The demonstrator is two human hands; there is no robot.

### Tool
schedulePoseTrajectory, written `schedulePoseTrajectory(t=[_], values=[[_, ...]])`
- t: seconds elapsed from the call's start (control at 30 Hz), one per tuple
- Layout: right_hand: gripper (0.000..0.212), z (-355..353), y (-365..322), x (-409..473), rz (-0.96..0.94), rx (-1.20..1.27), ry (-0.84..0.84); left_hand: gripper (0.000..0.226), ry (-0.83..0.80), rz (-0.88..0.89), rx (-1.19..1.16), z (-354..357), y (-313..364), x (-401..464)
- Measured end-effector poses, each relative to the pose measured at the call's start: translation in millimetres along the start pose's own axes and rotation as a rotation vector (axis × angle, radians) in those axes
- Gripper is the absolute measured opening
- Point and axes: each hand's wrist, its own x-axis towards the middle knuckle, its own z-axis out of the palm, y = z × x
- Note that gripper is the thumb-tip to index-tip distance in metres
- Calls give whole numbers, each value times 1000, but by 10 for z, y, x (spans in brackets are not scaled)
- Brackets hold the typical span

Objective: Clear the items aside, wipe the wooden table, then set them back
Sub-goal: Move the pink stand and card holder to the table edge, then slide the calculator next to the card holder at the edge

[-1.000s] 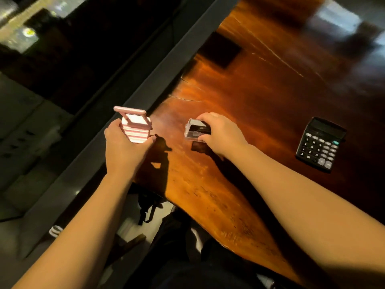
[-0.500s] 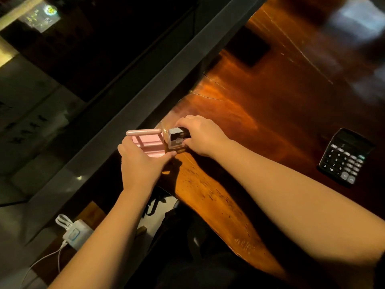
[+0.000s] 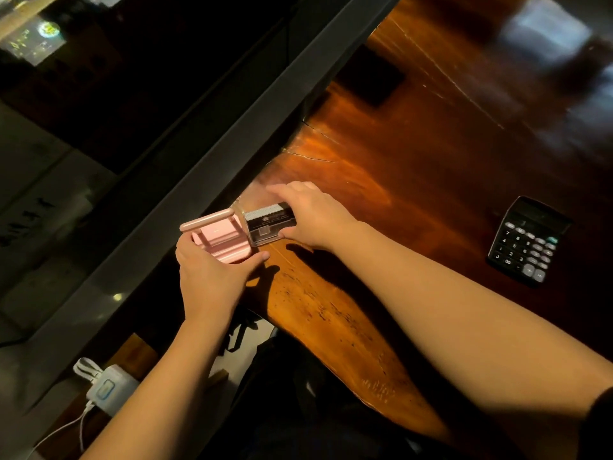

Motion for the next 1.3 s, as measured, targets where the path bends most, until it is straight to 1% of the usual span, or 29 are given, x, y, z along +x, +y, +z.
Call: schedulePoseTrajectory(t=[0.07, 0.17, 0.23, 0.3, 0.33, 0.4, 0.43, 0.5, 0.57, 0.67, 0.77, 0.87, 1.03, 1.13, 1.2, 1.3], values=[[85, -72, 118, -70, 47, 55, 42, 129, -3, -25, 5, -66, -60, -2], [77, -233, 436, -315, 151, 109, 122, 142, -35, -88, 31, -160, -102, -123], [72, -335, 678, -497, 252, 129, 196, 141, -48, -136, 92, -245, -130, -258], [70, -422, 920, -688, 367, 163, 257, 127, -68, -150, 189, -326, -154, -401], [70, -467, 1043, -793, 421, 177, 281, 115, -93, -133, 238, -344, -152, -464], [69, -543, 1266, -993, 506, 193, 320, 86, -174, -41, 313, -330, -108, -557], [69, -577, 1373, -1097, 546, 198, 341, 76, -226, 20, 339, -293, -45, -598], [70, -630, 1563, -1304, 619, 202, 393, 70, -324, 156, 374, -178, 146, -673], [71, -688, 1775, -1538, 707, 212, 445, 73, -401, 322, 377, 39, 409, -754], [74, -715, 1976, -1743, 778, 242, 473, 78, -458, 513, 362, 336, 736, -766], [79, -702, 2200, -1993, 849, 262, 511, 86, -517, 661, 424, 734, 1073, -768], [89, -652, 2376, -2171, 923, 249, 511, 95, -545, 779, 478, 1124, 1362, -766], [108, -499, 2612, -2303, 1037, 288, 494, 110, -646, 881, 569, 1705, 1751, -816], [121, -385, 2674, -2273, 1087, 326, 458, 116, -679, 903, 625, 1954, 1898, -837], [126, -299, 2716, -2244, 1108, 345, 443, 119, -700, 902, 646, 2115, 1965, -854], [127, -175, 2765, -2207, 1130, 345, 436, 122, -715, 899, 680, 2302, 2014, -879]])
